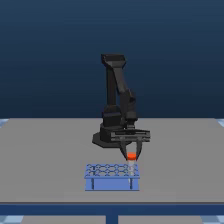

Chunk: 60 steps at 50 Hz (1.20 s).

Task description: Pick up the centrifuge tube on the rack

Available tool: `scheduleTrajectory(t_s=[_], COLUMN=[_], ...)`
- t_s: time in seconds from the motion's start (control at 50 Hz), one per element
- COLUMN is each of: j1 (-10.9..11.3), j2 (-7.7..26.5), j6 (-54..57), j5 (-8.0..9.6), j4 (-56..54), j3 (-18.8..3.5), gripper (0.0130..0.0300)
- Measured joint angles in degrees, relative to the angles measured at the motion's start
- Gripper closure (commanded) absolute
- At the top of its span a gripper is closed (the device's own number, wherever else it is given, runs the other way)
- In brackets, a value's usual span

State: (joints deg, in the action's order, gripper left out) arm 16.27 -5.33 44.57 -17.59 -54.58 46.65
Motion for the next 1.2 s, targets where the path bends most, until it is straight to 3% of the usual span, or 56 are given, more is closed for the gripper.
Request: scheduleTrajectory(t_s=[0.7,1.2], j1=[0.00,0.00], j2=[-4.65,-7.47], j6=[25.64,48.45], j5=[3.04,3.24], j4=[-25.49,-47.66], j3=[-3.14,-5.96], gripper=[0.0300,0.0300])
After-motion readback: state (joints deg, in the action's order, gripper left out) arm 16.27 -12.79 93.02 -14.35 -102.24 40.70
